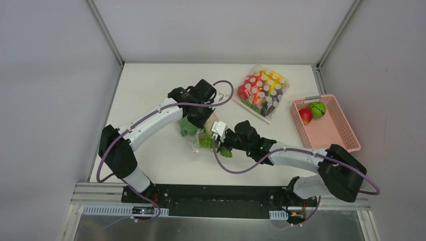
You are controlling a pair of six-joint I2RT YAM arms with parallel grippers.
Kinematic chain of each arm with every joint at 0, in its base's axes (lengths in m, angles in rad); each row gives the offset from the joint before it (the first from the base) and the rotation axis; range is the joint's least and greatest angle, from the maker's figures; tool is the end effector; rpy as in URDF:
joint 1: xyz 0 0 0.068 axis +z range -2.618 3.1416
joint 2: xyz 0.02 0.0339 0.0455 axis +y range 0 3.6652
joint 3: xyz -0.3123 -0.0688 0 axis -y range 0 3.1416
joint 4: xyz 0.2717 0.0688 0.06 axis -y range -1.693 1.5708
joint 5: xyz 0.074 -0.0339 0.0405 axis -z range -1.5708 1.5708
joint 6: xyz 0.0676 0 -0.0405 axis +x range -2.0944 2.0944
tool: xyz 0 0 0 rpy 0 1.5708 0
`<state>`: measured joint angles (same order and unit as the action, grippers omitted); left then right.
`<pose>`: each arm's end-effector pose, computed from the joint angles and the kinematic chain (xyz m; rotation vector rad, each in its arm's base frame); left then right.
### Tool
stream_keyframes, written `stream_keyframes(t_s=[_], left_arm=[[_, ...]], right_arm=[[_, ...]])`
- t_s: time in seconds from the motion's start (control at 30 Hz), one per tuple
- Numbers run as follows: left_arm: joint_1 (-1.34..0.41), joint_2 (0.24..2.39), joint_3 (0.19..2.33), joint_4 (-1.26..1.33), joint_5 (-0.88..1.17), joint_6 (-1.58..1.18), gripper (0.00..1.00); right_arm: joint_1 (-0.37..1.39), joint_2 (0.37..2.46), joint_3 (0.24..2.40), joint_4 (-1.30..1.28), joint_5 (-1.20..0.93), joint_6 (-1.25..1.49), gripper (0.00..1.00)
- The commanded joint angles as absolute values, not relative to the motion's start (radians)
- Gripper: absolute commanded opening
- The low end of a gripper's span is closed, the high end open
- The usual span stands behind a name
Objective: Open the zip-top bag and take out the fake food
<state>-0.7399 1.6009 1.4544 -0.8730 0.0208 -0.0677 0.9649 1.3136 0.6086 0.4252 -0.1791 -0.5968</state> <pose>0.2805 -0.2580 0.3247 0.8729 2.4753 -0.3168 0.1732 0.2711 0.2463 -1.4007 1.2345 0.4212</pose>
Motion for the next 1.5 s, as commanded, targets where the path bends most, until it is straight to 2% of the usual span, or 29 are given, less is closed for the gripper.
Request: stream_keyframes(t_s=[0.0,0.07,0.17,0.23,0.3,0.7,0.9,1.1,1.37,1.47], left_arm=[[-0.742,1.594,1.484,-0.887,0.026,-0.085,0.0],[-0.742,1.594,1.483,-0.887,0.03,-0.084,0.0],[-0.742,1.594,1.485,-0.886,0.038,-0.087,0.0],[-0.742,1.593,1.485,-0.885,0.042,-0.086,0.0],[-0.742,1.591,1.485,-0.885,0.045,-0.086,0.0],[-0.742,1.583,1.484,-0.882,0.073,-0.087,0.0],[-0.742,1.582,1.483,-0.881,0.072,-0.086,0.0],[-0.742,1.589,1.485,-0.885,0.048,-0.091,0.0],[-0.737,1.589,1.486,-0.888,0.043,-0.103,0.0],[-0.734,1.586,1.485,-0.885,0.04,-0.104,0.0]], right_arm=[[0.955,1.379,0.648,0.457,-0.153,-0.533,0.07],[0.952,1.391,0.663,0.434,-0.158,-0.522,0.19],[0.951,1.389,0.687,0.381,-0.171,-0.501,0.43],[0.951,1.383,0.703,0.351,-0.194,-0.49,0.53],[0.95,1.378,0.726,0.326,-0.222,-0.479,0.58],[0.949,1.514,0.807,0.326,-0.174,-0.549,0.6],[0.949,1.581,0.779,0.347,-0.157,-0.586,0.63],[0.949,1.56,0.706,0.391,-0.152,-0.612,0.63],[0.951,1.536,0.619,0.495,-0.158,-0.57,0.5],[0.952,1.531,0.598,0.528,-0.149,-0.564,0.49]])
